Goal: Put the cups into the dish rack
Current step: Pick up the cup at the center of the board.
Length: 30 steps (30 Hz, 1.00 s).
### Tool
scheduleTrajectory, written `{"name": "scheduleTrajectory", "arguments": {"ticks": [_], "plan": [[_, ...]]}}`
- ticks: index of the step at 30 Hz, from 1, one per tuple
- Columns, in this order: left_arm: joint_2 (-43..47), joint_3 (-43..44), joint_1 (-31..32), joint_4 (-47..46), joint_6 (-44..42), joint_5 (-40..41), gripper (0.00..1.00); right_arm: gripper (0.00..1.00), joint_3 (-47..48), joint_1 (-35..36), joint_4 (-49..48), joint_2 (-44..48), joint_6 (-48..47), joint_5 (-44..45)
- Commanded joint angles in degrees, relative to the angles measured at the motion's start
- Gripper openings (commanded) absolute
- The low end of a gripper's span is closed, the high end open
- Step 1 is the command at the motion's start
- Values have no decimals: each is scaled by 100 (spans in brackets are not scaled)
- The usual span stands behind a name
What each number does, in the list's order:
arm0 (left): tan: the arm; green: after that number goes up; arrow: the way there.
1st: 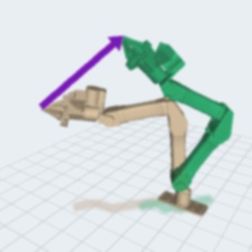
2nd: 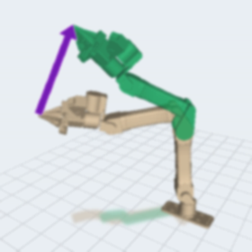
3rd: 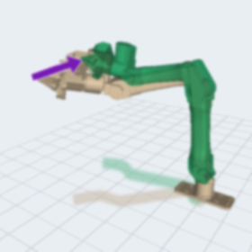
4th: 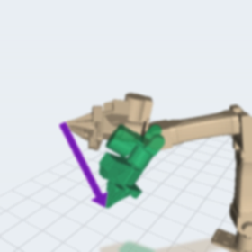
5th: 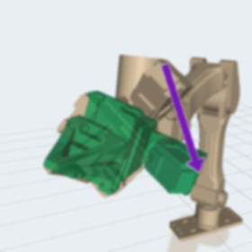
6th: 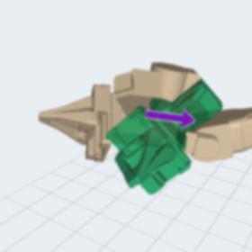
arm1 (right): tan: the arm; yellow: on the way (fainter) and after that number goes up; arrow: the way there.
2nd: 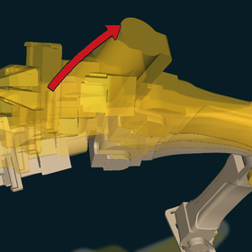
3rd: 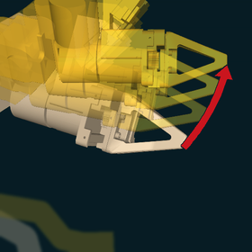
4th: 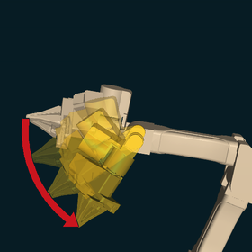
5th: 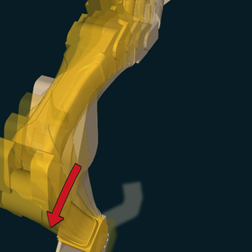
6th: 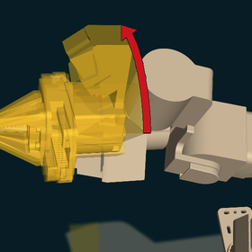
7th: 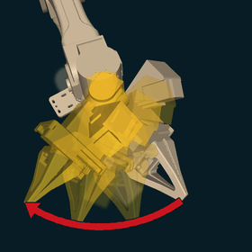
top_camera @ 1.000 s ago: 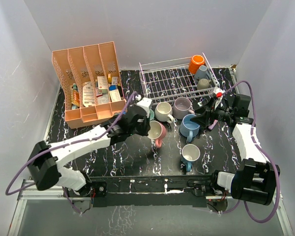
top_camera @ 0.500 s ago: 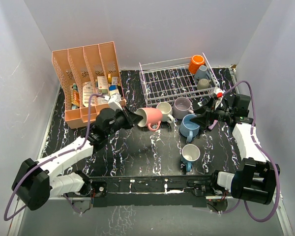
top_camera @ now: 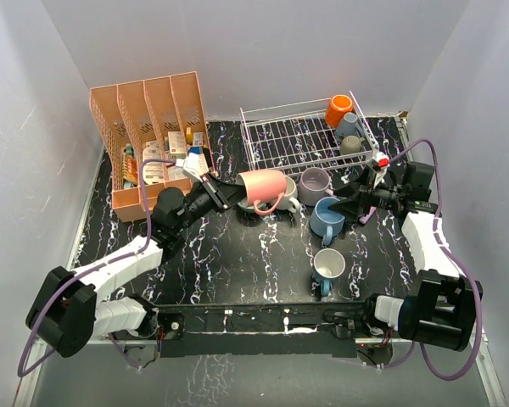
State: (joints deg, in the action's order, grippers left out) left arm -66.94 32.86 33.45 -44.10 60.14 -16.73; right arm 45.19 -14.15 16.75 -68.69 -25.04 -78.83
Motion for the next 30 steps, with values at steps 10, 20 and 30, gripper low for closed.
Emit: {"name": "scheduleTrajectory", "arguments": {"ticks": [10,20,30], "plan": [[-565,420,-105,-2460,457,-876,0,63,1581,-18,2421,-291,-887,-569],[-1115,1032,-108,-3359,104,-1314,0,63,1931,50,1698,320,1242,-587],[-1633,1370,112,-4233,-760,-1193,0,65,1520,112,1331,1041,2134,-851]]}}
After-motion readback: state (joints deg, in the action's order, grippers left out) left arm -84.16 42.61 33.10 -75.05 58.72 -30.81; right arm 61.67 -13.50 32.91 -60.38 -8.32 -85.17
